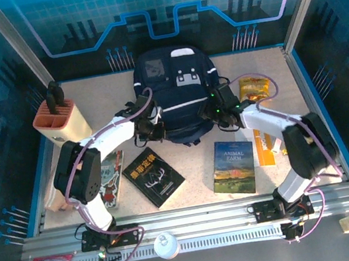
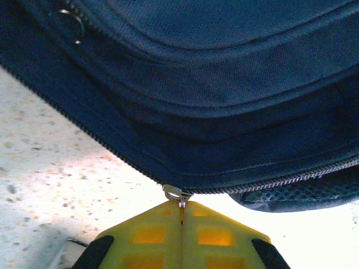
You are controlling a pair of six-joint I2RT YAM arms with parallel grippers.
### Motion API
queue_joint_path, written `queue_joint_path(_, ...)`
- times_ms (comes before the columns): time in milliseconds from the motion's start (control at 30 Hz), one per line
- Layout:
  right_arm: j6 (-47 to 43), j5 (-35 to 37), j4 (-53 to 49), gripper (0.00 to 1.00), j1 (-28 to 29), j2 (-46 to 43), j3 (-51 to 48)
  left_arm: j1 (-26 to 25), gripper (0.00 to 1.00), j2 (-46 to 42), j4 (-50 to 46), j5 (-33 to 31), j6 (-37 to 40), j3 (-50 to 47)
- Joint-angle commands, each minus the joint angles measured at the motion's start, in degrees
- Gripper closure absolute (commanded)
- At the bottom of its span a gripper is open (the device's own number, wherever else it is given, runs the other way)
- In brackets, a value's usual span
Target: Pack books, pencil case, and school supplies into a backpack
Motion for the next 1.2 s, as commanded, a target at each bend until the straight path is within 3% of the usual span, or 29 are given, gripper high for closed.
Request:
queue_joint_path(0,4.91,1.04,-5.84,0.26,2.7,-6.44,-2.75,-2.82,1.0,-0.39,-1.98,3.08,-0.09,0.67)
queue_joint_path(333,22.05,0.65,-6.55,0.17,9.64,-5.11,-3.33,-7.48,1.0,-1.04,0.04,2.86,-2.77,0.69)
queue_joint_path(600,25.79,1.97,-7.37,0.16,10.51,0.53,-1.22,-8.11,1.0,-0.12,0.4,2.88,-3.05,0.49)
queue_joint_path(1033,20.05,-1.03,-4.11,0.28,8.47,9.21,2.26,-7.45,1.0,-0.6,-3.45,-4.13,1.29,0.72)
queue_joint_path(1167,19.49,-0.3,-3.92,0.46,7.73,8.47,0.52,-6.01,1.0,-0.55,-4.02,-5.28,2.08,0.81)
